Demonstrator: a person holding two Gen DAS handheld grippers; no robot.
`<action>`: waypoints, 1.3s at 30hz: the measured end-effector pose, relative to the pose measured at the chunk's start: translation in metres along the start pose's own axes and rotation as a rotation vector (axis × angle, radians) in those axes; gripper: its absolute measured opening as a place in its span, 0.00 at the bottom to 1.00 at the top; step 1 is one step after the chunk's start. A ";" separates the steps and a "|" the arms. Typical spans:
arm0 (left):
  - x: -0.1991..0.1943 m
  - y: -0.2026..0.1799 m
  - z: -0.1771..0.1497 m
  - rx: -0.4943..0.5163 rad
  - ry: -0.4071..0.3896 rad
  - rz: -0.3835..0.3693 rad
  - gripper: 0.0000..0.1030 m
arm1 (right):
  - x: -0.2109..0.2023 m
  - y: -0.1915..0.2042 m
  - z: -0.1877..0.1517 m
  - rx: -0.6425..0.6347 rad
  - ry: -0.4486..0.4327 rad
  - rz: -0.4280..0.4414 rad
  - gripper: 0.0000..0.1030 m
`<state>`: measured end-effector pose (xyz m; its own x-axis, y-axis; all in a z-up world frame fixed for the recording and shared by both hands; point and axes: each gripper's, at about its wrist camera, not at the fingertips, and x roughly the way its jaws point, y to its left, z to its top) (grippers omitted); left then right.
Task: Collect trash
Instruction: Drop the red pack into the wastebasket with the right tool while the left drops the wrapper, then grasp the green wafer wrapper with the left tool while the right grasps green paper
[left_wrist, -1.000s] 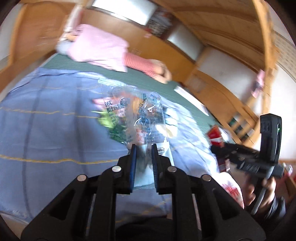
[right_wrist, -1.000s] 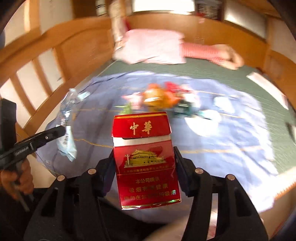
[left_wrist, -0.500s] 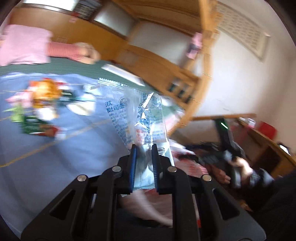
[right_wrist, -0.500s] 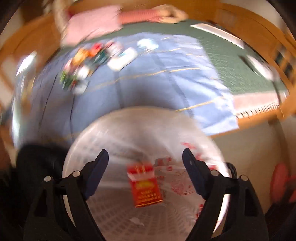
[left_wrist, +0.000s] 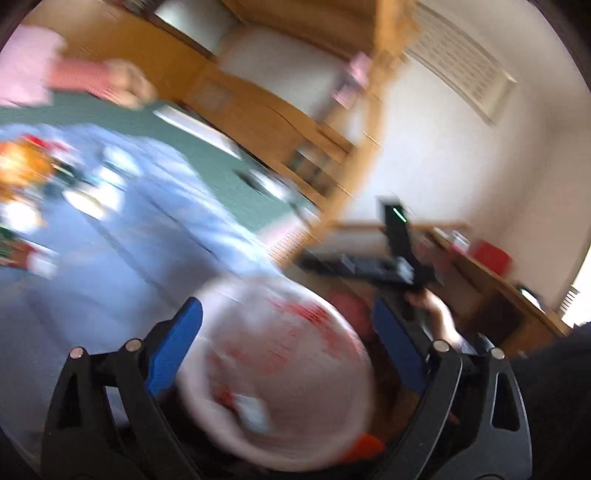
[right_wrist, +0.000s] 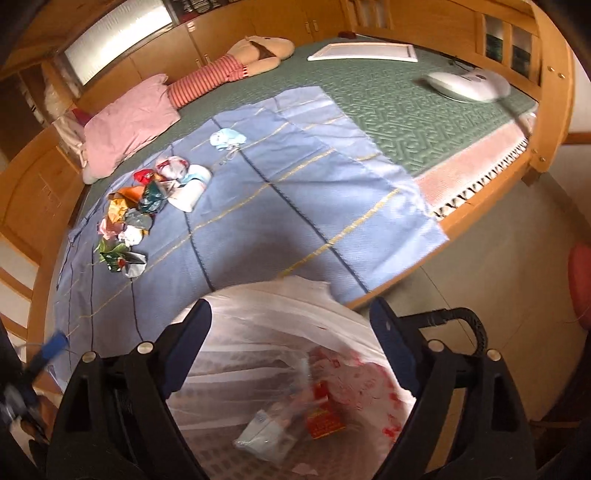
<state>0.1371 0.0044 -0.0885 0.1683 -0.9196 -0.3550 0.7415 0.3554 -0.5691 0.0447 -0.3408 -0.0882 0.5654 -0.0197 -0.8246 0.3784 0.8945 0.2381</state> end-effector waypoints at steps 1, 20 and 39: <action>-0.017 0.012 0.011 -0.013 -0.056 0.126 0.90 | 0.004 0.012 0.004 -0.025 0.002 0.012 0.83; -0.189 0.170 0.011 -0.672 -0.290 1.086 0.89 | 0.240 0.352 0.017 -0.647 0.217 -0.022 0.07; -0.218 0.192 -0.030 -0.895 -0.256 1.127 0.89 | 0.203 0.396 0.028 -0.471 0.130 0.276 0.48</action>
<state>0.2234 0.2784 -0.1423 0.5533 -0.0601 -0.8308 -0.4853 0.7874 -0.3802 0.3296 -0.0032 -0.1476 0.4905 0.2724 -0.8278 -0.1562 0.9620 0.2240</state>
